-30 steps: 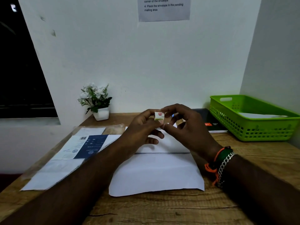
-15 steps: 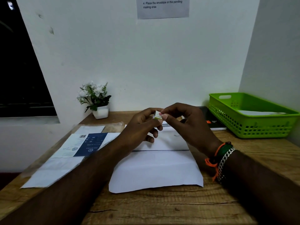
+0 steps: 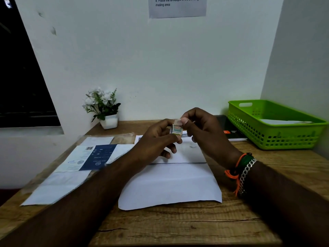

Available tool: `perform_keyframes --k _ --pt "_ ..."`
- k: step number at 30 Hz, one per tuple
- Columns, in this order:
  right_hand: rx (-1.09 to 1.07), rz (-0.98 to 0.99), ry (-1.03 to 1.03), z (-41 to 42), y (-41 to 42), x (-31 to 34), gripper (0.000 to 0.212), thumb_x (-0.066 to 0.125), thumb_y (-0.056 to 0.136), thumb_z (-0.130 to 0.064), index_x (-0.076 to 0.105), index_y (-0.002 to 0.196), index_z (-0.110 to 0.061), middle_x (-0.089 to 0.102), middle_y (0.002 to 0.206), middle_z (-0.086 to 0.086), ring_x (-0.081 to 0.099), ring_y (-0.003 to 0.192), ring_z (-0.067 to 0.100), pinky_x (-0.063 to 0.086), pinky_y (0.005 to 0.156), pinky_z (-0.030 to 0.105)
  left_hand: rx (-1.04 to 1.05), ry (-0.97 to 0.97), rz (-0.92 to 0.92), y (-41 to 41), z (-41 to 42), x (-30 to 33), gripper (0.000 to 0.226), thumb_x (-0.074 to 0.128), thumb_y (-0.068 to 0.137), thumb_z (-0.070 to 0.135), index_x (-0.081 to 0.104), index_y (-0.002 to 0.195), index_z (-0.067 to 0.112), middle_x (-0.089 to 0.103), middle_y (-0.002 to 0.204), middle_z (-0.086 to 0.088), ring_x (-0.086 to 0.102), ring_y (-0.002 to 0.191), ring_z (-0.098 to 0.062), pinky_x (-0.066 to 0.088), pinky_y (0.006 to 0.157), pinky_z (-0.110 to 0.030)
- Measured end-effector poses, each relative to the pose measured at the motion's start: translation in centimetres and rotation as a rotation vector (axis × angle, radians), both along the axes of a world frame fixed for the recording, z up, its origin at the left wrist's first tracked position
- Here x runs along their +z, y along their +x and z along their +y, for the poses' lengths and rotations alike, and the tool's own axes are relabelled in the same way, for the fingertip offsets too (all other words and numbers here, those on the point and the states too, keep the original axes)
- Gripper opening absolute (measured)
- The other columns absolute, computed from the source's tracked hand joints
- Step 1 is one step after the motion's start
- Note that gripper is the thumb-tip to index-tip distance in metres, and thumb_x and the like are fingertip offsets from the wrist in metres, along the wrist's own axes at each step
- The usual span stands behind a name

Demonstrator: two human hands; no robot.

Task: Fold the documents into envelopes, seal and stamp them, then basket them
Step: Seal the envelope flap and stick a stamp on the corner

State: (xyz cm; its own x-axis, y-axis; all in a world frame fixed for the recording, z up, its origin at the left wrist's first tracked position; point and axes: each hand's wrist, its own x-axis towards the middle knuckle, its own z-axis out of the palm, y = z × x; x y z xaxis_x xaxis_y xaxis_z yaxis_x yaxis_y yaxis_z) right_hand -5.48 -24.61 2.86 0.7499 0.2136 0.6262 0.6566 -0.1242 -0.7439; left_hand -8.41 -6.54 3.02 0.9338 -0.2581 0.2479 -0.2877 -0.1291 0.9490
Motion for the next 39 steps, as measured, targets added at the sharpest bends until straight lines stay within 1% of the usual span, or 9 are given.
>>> perform_keyframes --k 4,10,14,18,23,26,29,36,39 --pt "0.038 0.053 0.064 0.1 -0.4 0.3 0.01 0.055 0.103 -0.009 0.06 0.097 -0.003 0.061 0.077 -0.005 0.055 0.062 -0.002 0.042 0.058 0.011 0.002 0.021 -0.021 -0.1 0.0 0.0 0.026 0.064 0.097 0.005 0.064 0.119 0.018 0.071 0.107 -0.019 0.064 0.071 -0.018 0.051 0.055 -0.026" --pt "0.026 0.184 0.194 0.1 -0.6 0.7 0.012 0.055 0.104 -0.017 0.061 0.1 -0.007 0.056 0.074 0.01 0.046 0.061 0.016 0.036 0.053 0.028 -0.001 0.069 -0.079 0.1 0.1 -0.2 0.029 0.069 0.094 0.005 0.068 0.118 0.021 0.071 0.111 -0.013 0.067 0.072 -0.018 0.051 0.055 -0.028" --pt "0.013 0.261 0.3 -0.5 -0.3 1.1 0.007 0.057 0.103 -0.019 0.06 0.103 -0.012 0.066 0.073 0.003 0.049 0.056 0.011 0.037 0.052 0.025 0.123 0.176 -0.163 1.2 0.7 -0.7 0.025 0.072 0.092 0.01 0.069 0.113 0.023 0.072 0.101 -0.007 0.068 0.065 -0.015 0.049 0.051 -0.029" --pt "-0.09 0.302 0.293 -1.2 1.0 0.4 0.011 0.062 0.1 -0.017 0.063 0.102 -0.006 0.074 0.081 0.009 0.053 0.053 0.011 0.037 0.043 0.019 0.432 0.58 -0.304 4.8 3.3 0.4 0.014 0.072 0.087 0.027 0.068 0.1 0.027 0.071 0.091 0.01 0.067 0.076 -0.009 0.047 0.066 -0.025" --pt "-0.104 0.404 0.241 -1.7 2.1 -0.7 0.013 0.07 0.093 -0.013 0.074 0.092 0.0 0.075 0.089 0.016 0.055 0.055 0.011 0.038 0.047 0.021 0.572 0.898 -0.246 11.3 7.3 2.7 0.033 0.064 0.073 0.036 0.079 0.094 0.016 0.074 0.1 -0.008 0.071 0.091 -0.026 0.059 0.079 -0.035" --pt "-0.09 0.47 0.27 -1.9 2.5 -1.1 0.013 0.069 0.092 -0.01 0.076 0.089 0.0 0.077 0.088 0.017 0.057 0.058 0.013 0.038 0.05 0.022 0.613 0.941 -0.184 14.6 9.4 2.2 0.019 0.07 0.081 0.018 0.079 0.094 0.008 0.076 0.099 -0.013 0.071 0.096 -0.029 0.054 0.077 -0.03" --pt "-0.12 0.479 0.289 -2.2 2.8 -1.3 0.016 0.071 0.091 -0.013 0.077 0.083 -0.001 0.077 0.082 0.015 0.06 0.059 0.014 0.04 0.052 0.024 0.633 0.978 -0.129 16.5 10.9 0.4 0.029 0.072 0.082 0.019 0.071 0.109 0.008 0.072 0.113 -0.014 0.066 0.107 -0.031 0.055 0.087 -0.035" --pt "-0.213 0.35 0.221 -2.3 3.5 -1.9 0.011 0.082 0.081 -0.007 0.075 0.082 0.001 0.075 0.071 0.011 0.06 0.053 0.011 0.045 0.047 0.019 0.625 0.961 -0.125 18.5 12.0 -1.2 0.022 0.067 0.091 0.017 0.072 0.113 0.014 0.07 0.121 -0.012 0.066 0.105 -0.029 0.051 0.086 -0.031" --pt "-0.202 0.358 0.259 -2.2 3.8 -1.9 0.012 0.082 0.079 -0.002 0.074 0.087 -0.003 0.075 0.075 0.016 0.06 0.051 0.011 0.044 0.046 0.016 0.609 0.934 -0.113 18.6 11.7 -1.4 0.026 0.067 0.09 0.015 0.073 0.115 0.015 0.072 0.111 -0.014 0.064 0.089 -0.024 0.051 0.079 -0.029"
